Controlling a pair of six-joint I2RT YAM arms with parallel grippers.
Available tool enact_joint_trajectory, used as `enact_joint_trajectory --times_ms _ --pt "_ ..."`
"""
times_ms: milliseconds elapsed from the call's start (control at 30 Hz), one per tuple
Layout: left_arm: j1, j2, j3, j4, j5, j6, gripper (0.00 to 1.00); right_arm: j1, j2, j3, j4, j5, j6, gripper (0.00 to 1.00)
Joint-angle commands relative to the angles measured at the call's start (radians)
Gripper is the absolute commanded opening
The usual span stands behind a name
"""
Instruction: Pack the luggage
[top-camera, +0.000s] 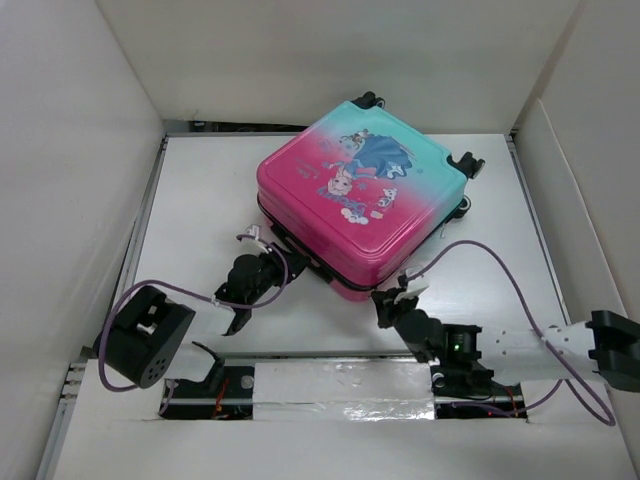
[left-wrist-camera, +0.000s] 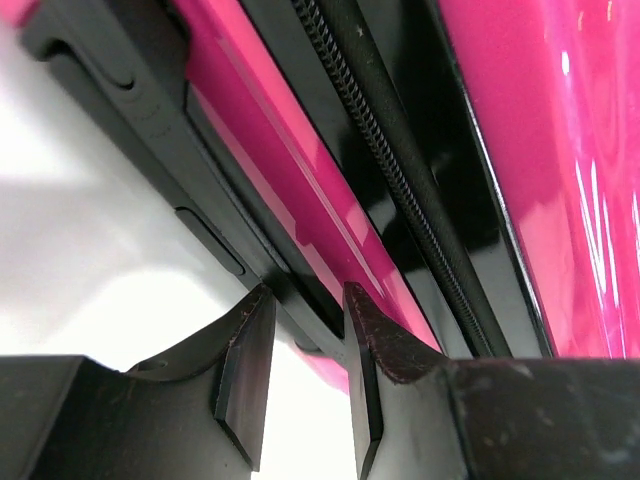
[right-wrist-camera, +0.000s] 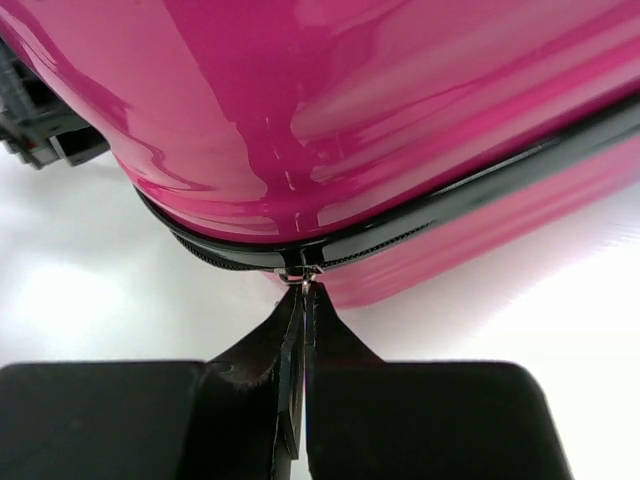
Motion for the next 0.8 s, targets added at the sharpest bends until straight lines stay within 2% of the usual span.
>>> enact_joint_trajectory --times_ms 0,100,167,333,400,500,633,767 --pt "-0.054 0.054 0.005 0.200 0.046 0.004 0.00 -0.015 -0.150 0.006 -0.051 0.080 0.007 0.00" --pt "-0.131 0.087 0.032 0.226 -0.003 -0.018 0.00 -0.028 -0.184 -0.003 -0.061 -0.056 0.007 0.00" --pt "-0.160 0.109 0.055 0.257 -0.027 -0.025 0.00 0.015 -0.102 0.007 -0.029 -0.129 0.027 0.00" --pt "-0.238 0.162 0.133 0.265 -0.052 -0.033 0.00 0.167 0.171 0.214 -0.097 -0.036 0.045 0.00" --pt "-0.249 0.176 0.164 0.265 -0.050 -0.033 0.00 0.196 0.274 0.271 -0.120 -0.015 0.013 0.00" --pt "-0.272 0.189 0.184 0.268 -0.032 -0.033 0.00 0.196 0.322 0.319 -0.095 -0.011 -0.028 0.00" --pt "-0.294 0.195 0.183 0.257 -0.023 -0.025 0.00 0.115 0.304 0.290 0.019 -0.072 -0.118 0.00" --pt "-0.303 0.207 0.181 0.252 0.026 -0.001 0.00 -0.030 0.308 0.326 0.103 -0.188 -0.260 0.00"
